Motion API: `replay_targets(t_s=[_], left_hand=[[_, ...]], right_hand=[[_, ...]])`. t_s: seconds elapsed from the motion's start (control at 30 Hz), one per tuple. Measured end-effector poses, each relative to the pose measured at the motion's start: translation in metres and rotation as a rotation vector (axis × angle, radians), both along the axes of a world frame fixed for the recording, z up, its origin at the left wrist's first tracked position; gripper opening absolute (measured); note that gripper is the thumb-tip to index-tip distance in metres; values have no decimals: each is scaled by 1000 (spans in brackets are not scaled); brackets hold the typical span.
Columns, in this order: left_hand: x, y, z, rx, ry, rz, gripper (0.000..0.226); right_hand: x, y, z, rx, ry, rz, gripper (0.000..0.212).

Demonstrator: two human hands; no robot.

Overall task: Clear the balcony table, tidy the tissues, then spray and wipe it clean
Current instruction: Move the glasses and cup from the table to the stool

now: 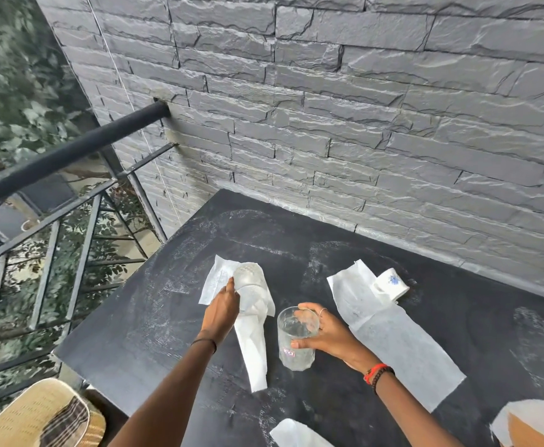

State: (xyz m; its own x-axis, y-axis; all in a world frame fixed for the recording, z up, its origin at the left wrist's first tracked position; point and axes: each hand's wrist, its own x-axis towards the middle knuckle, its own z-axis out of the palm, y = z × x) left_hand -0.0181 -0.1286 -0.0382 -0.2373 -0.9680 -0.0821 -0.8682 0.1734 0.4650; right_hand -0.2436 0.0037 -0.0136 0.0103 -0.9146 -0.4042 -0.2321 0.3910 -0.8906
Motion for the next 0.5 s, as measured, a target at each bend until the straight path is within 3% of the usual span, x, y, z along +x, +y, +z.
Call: replay_targets(t_s=[0.2,0.33,0.5], left_hand=[[0,0,14,6,196,69,44],[4,2,22,39,346,129,20],[13,7,35,145,479,323,30]], right_hand=[[4,-7,2,-12,-37,1,89],[8,-10,0,-15,-49,12,92],[16,-15,1,-63,-75,28,86]])
